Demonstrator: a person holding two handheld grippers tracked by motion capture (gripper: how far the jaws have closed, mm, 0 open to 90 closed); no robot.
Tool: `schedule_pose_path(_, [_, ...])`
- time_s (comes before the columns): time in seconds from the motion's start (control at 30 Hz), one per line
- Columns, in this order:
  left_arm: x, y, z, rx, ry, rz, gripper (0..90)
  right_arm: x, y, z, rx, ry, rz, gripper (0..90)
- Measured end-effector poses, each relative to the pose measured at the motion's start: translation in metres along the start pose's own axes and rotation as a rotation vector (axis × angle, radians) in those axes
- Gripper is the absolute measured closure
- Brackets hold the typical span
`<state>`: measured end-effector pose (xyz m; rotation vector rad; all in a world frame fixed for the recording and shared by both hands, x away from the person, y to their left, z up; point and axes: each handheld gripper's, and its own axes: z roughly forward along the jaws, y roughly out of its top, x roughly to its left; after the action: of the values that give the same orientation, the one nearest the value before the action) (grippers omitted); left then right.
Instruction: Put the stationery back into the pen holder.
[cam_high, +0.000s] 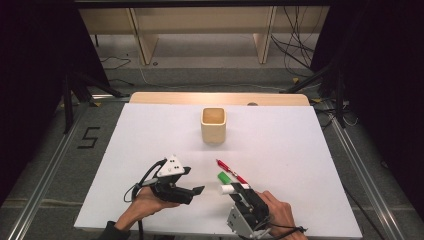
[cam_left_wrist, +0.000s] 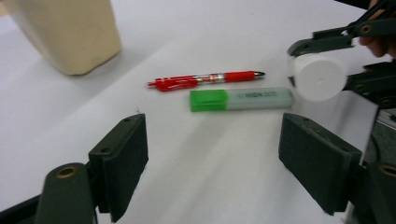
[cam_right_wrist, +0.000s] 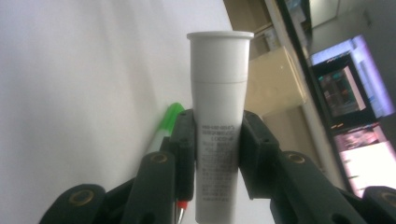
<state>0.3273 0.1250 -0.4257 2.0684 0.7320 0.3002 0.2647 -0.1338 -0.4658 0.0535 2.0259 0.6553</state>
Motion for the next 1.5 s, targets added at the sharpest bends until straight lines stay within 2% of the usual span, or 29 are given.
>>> schedule_pose_path(0.1, [0.002,-0.005,-0.001,-0.016,0.037,-0.007,22.5,-0.011,-0.002,0.0,-0.014,0.045,0.137,70.0])
schedule_pose_path(0.33, [0.008,-0.016,-0.008,-0.046,0.07,-0.041,20.6,-0.041,-0.008,0.004,-0.078,0.168,0.442,70.0])
schedule_pose_path(0.43, [0.01,-0.019,-0.01,-0.066,0.088,-0.055,20.5,-0.051,-0.01,0.007,-0.089,0.218,0.543,69.9])
schedule_pose_path(0.5, [0.011,-0.02,-0.012,-0.077,0.091,-0.064,20.6,-0.057,-0.012,0.01,-0.098,0.254,0.63,70.0])
schedule_pose_path(0.63, [0.011,-0.023,-0.014,-0.093,0.098,-0.07,20.5,-0.066,-0.016,0.014,-0.118,0.299,0.762,69.9])
schedule_pose_path(0.83, [0.014,-0.03,-0.016,-0.1,0.118,-0.08,20.2,-0.08,-0.023,0.021,-0.142,0.344,0.917,70.0])
schedule_pose_path(0.9, [0.015,-0.031,-0.018,-0.113,0.118,-0.084,20.2,-0.085,-0.025,0.025,-0.145,0.354,0.956,69.9])
schedule_pose_path(1.0, [0.016,-0.032,-0.021,-0.134,0.12,-0.089,20.2,-0.094,-0.029,0.032,-0.158,0.379,1.048,70.0])
schedule_pose_path(1.07, [0.017,-0.033,-0.021,-0.137,0.127,-0.092,20.2,-0.1,-0.03,0.037,-0.16,0.379,1.08,70.0])
schedule_pose_path(1.2, [0.018,-0.036,-0.021,-0.115,0.151,-0.082,20.2,-0.108,-0.028,0.047,-0.153,0.365,1.098,69.9])
schedule_pose_path(1.27, [0.019,-0.037,-0.021,-0.113,0.154,-0.081,20.2,-0.111,-0.027,0.052,-0.15,0.357,1.094,69.9])
schedule_pose_path(1.5, [0.021,-0.04,-0.024,-0.109,0.16,-0.082,20.2,-0.126,-0.021,0.069,-0.147,0.355,1.129,69.9])
